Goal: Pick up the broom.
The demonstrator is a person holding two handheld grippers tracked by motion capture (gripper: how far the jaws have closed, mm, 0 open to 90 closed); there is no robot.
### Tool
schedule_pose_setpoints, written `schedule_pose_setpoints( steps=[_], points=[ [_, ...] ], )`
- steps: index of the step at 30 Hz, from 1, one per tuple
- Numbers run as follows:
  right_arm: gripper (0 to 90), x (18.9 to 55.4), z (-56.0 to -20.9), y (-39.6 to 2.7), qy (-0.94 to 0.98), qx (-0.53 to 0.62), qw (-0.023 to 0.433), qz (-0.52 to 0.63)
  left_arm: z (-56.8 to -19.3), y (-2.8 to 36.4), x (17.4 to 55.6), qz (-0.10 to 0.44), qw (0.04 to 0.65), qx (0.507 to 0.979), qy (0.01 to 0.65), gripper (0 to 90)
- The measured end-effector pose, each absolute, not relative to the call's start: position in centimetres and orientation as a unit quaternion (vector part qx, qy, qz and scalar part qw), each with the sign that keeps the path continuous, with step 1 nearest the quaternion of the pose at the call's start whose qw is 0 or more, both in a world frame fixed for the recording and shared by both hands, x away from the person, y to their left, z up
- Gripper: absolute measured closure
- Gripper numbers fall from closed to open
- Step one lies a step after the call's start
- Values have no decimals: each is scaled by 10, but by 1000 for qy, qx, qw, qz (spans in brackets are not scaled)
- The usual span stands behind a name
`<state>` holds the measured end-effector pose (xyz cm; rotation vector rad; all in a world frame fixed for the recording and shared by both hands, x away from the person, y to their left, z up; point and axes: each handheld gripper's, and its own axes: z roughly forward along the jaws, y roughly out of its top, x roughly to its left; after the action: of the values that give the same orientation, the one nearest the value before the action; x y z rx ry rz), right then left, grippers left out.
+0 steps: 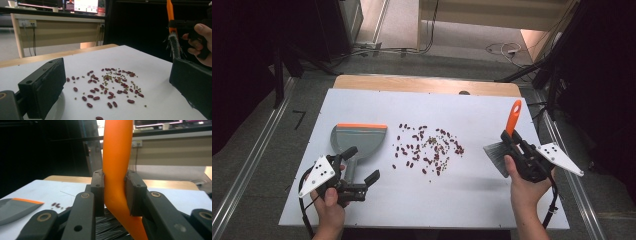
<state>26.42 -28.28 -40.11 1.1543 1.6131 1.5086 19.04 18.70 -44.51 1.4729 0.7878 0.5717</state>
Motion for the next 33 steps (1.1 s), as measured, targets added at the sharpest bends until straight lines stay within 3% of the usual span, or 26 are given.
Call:
schedule_pose_setpoints(
  steps=[13, 20, 33],
  points=[
    [697, 237, -387, -226, 623, 385, 281, 620, -435, 150, 185, 209, 640, 666, 321, 2],
    [697, 225, -391, -195, 634, 367, 271, 624, -434, 121, 185, 160, 641, 689, 299, 11],
    [696, 201, -399, -147, 661, 320, 234, 637, -437, 86, 187, 97, 638, 706, 292, 271]
  ],
)
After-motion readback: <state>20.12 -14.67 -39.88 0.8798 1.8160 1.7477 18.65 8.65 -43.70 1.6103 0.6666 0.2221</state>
